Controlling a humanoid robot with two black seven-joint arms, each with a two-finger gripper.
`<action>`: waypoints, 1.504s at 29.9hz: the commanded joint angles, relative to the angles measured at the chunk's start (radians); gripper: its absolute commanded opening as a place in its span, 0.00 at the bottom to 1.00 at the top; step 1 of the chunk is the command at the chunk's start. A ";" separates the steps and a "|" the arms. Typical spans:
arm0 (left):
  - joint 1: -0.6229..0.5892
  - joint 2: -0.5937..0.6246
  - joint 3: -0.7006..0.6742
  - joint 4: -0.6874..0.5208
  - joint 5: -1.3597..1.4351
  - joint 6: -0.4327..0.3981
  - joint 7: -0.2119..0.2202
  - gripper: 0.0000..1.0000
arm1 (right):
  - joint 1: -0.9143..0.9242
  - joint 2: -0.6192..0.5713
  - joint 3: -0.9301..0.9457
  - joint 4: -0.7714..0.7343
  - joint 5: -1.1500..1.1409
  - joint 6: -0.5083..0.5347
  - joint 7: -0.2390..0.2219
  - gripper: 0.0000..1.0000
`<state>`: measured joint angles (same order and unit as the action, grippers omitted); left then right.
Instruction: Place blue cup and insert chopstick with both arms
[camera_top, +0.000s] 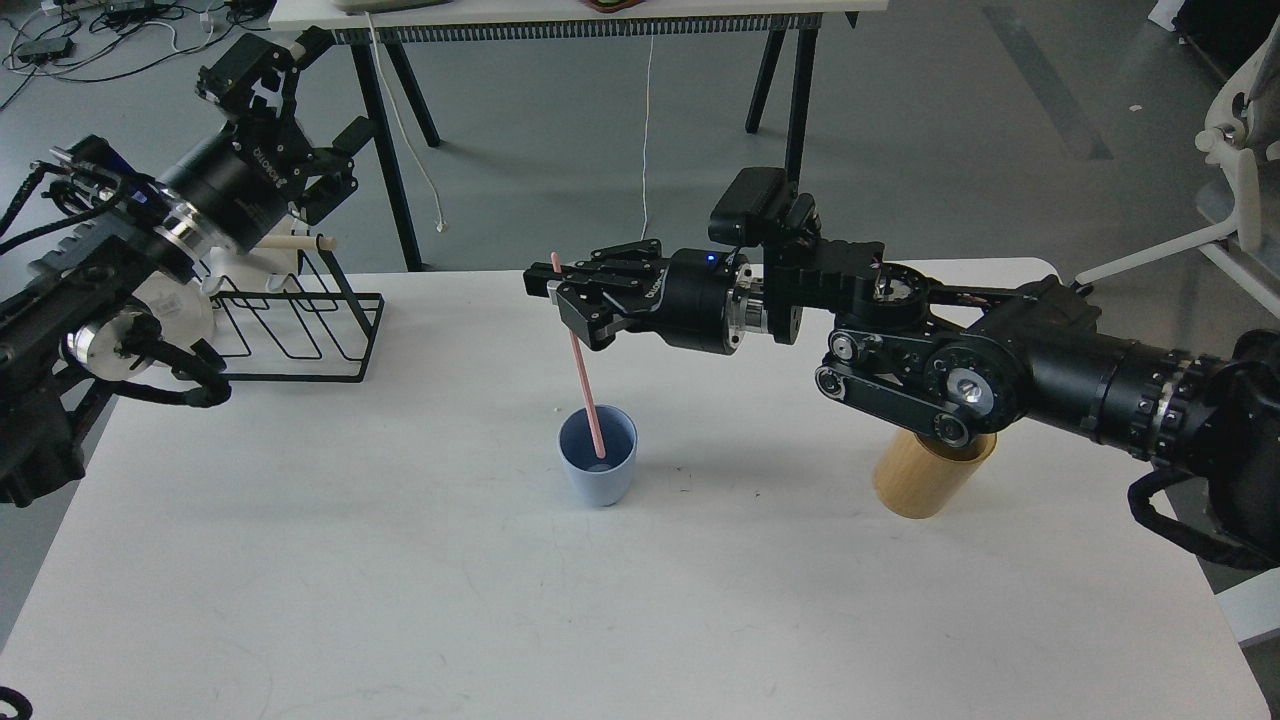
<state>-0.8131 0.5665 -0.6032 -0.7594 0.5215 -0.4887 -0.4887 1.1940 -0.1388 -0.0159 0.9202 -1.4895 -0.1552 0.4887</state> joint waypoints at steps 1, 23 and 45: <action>0.000 0.000 0.000 0.000 0.000 0.000 0.000 0.97 | -0.008 -0.001 -0.001 0.002 0.000 0.000 0.000 0.16; -0.003 -0.008 -0.001 0.003 0.000 0.000 0.000 0.98 | -0.031 -0.094 0.229 0.011 0.111 -0.024 0.000 0.92; -0.003 0.000 -0.003 -0.020 -0.003 0.000 0.000 0.98 | -0.382 -0.355 0.658 0.163 1.166 0.193 0.000 0.96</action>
<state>-0.8184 0.5682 -0.6081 -0.7795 0.5184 -0.4887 -0.4887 0.8897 -0.4836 0.5683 1.0799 -0.3823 -0.0721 0.4885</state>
